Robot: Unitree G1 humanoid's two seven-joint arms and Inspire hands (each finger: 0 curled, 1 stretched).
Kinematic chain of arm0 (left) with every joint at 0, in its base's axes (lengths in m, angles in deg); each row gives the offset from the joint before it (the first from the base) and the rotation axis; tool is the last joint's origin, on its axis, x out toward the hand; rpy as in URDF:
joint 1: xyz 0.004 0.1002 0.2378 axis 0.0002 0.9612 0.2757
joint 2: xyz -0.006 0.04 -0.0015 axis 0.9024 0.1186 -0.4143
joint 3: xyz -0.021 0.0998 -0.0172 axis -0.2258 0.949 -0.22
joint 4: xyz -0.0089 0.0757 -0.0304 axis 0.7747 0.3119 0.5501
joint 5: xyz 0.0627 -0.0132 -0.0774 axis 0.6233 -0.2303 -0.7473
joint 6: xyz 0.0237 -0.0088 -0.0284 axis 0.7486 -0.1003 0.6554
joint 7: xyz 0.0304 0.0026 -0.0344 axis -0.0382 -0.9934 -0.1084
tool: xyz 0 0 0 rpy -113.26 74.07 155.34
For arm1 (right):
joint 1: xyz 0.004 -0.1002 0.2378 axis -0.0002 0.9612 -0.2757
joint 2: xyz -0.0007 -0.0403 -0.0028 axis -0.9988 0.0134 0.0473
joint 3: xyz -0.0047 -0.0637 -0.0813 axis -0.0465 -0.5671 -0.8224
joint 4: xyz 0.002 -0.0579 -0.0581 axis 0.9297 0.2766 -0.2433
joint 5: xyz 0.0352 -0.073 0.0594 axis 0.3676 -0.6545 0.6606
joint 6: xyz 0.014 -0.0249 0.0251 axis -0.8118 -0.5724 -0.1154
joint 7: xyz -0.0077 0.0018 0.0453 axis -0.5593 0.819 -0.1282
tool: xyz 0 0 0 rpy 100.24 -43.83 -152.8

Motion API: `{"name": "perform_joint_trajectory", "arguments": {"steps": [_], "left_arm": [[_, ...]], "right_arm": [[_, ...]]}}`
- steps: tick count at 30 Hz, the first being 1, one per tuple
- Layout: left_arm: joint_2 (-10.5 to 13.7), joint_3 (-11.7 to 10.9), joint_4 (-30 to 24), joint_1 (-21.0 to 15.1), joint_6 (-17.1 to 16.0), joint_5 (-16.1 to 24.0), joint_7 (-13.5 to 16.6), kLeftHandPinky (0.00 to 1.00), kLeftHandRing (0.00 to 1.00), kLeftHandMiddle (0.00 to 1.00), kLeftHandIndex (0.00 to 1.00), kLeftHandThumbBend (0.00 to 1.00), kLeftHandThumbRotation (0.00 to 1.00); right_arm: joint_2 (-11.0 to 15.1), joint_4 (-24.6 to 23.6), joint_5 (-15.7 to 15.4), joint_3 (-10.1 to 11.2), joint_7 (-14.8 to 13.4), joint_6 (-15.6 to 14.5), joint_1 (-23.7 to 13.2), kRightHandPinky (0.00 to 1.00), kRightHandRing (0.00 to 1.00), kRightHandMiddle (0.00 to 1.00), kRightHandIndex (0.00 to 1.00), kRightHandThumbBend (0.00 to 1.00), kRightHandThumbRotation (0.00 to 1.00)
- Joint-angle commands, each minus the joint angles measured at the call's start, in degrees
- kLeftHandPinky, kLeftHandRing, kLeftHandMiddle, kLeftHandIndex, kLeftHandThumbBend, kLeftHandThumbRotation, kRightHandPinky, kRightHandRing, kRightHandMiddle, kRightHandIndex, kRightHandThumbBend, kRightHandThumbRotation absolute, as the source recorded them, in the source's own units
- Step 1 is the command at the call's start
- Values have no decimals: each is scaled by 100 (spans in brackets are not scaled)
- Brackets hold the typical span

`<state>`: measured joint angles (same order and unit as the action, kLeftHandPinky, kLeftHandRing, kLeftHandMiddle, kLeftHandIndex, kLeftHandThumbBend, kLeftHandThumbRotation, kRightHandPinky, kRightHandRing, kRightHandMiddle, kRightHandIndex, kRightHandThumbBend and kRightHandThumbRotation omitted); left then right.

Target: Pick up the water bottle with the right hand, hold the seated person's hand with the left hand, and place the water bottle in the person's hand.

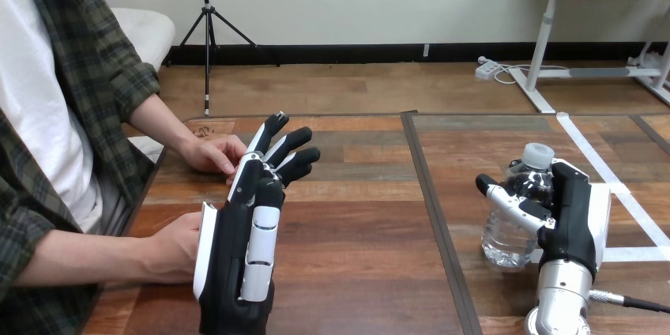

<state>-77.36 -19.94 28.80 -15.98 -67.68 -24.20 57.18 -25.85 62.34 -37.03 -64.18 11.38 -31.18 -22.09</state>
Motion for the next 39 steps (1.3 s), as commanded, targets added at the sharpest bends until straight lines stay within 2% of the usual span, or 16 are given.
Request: {"name": "perform_joint_trajectory", "arguments": {"steps": [1,21,27,39], "left_arm": [[-258,-6,-59,-162,-119,-17,13,79,78,83,90,60,100],[-260,-2,-70,-138,-118,47,55,78,78,83,90,59,100],[-261,5,-69,-137,-115,36,60,78,78,83,90,59,100],[-239,25,-105,-132,-106,-30,10,78,78,83,90,57,100]], "right_arm": [[16,-35,-31,4,-71,184,-513,39,43,48,50,72,0],[81,-117,-43,-3,-2,382,-403,41,43,48,50,72,0],[103,-176,-101,-26,-38,534,-350,40,43,48,49,73,0],[96,-470,-102,-46,77,889,-202,36,41,46,48,75,0]]}}
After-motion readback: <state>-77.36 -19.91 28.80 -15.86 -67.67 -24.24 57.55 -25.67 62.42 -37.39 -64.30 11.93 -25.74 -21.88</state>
